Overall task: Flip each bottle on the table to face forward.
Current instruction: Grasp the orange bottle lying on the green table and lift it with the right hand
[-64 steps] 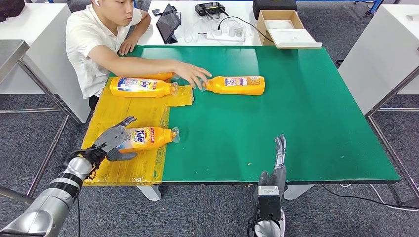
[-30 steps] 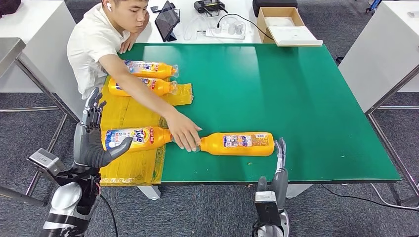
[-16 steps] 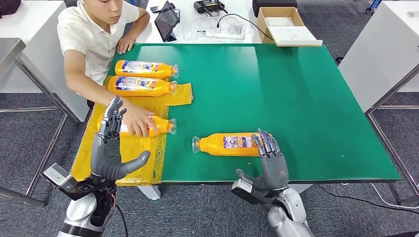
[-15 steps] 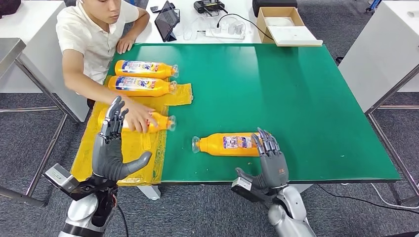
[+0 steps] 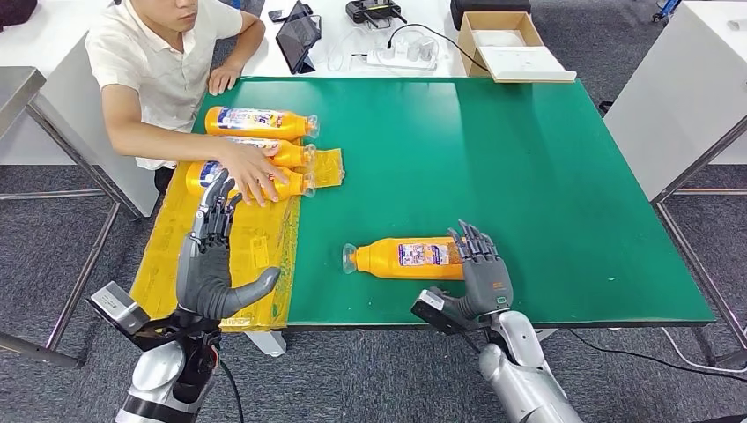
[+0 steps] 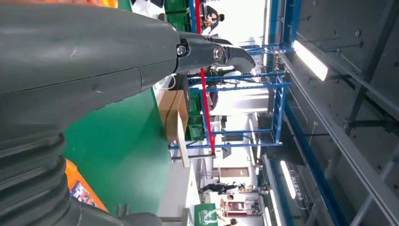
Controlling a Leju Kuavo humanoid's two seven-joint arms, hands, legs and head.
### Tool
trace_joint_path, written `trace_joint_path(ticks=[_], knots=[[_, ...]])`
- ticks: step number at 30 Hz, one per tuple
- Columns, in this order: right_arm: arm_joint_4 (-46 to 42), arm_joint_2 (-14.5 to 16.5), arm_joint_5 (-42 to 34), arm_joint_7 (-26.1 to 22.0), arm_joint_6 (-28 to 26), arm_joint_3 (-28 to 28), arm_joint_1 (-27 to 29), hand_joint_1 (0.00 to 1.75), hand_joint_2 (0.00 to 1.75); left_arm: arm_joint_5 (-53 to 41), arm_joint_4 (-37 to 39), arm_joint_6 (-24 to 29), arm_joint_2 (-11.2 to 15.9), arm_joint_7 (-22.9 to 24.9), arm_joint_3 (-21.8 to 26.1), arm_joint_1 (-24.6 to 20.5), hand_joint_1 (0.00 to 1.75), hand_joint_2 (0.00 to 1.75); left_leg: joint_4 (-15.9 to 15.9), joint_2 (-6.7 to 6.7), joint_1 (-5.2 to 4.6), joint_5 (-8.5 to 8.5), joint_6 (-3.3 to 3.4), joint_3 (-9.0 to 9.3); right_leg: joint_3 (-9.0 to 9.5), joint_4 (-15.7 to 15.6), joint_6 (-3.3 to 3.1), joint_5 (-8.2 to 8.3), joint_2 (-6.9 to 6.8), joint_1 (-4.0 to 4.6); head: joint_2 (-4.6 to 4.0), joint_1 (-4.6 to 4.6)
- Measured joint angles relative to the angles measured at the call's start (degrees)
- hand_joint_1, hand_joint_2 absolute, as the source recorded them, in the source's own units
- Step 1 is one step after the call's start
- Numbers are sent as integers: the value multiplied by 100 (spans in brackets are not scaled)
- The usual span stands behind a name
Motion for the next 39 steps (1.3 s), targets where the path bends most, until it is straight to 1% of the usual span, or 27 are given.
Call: trace_joint_path(ticks=[8, 13, 20, 24, 25, 29, 30, 31, 34, 35, 39], knots=[[278, -25, 28, 112, 214, 70, -147, 0, 175, 55, 0, -25, -15, 16, -56, -17, 0, 175, 0, 1, 0, 0, 0, 0, -1, 0, 0, 0, 0, 1, -1, 0], [500, -87, 105, 441, 832, 166, -363, 0, 175, 70, 2, -120, -20, 51, -99, -26, 0, 175, 0, 4, 0, 0, 0, 4, 0, -1, 0, 0, 1, 1, -1, 1], [910, -187, 365, 782, 1250, 384, -801, 0, 175, 166, 78, -256, -54, 99, -199, -100, 0, 175, 0, 7, -1, 0, 1, 26, 20, -3, 0, 1, 2, 0, -1, 0], [1127, -195, 448, 1084, 1705, 485, -1040, 0, 175, 478, 136, -480, -64, 196, -234, -155, 0, 175, 0, 16, -1, -1, 1, 52, 42, -4, 0, 1, 3, 1, 0, 1], [1184, -197, 458, 1167, 1831, 502, -1095, 1, 175, 611, 148, -565, -66, 250, -235, -170, 0, 175, 0, 20, -1, -2, 1, 61, 50, -5, 0, 1, 4, 1, 0, 0], [1410, -201, 536, 1409, 2278, 591, -1282, 16, 175, 904, 196, -789, -68, 448, -235, -228, 0, 175, -1, 34, -1, -5, 2, 94, 75, -9, -2, 0, 12, 2, 1, 1], [1463, -205, 562, 1443, 2385, 616, -1331, 16, 175, 931, 211, -817, -71, 479, -235, -241, 0, 175, -1, 37, -1, -6, 2, 101, 80, -11, -3, 1, 15, 2, 1, 0], [1514, -210, 583, 1467, 2480, 641, -1375, 48, 175, 946, 230, -836, -74, 499, -235, -256, 0, 175, -1, 40, -1, -6, 2, 107, 84, -12, -5, 2, 18, 2, 0, 1], [1620, -227, 605, 1485, 2612, 700, -1453, 167, 175, 959, 279, -850, -81, 519, -236, -295, 0, 175, -2, 46, -1, -7, 2, 119, 95, -15, -12, 9, 25, 2, -2, 2], [1645, -232, 608, 1494, 2636, 717, -1470, 175, 175, 961, 292, -854, -85, 521, -236, -305, 0, 175, -2, 46, -2, -7, 2, 122, 96, -16, -13, 12, 27, 2, -1, 2], [1761, -255, 595, 1574, 2956, 755, -1597, 175, 175, 984, 380, -926, -116, 561, -246, -368, 0, 175, -2, 47, -3, -7, 6, 141, 70, -19, -11, 9, 29, 3, -1, 1]])
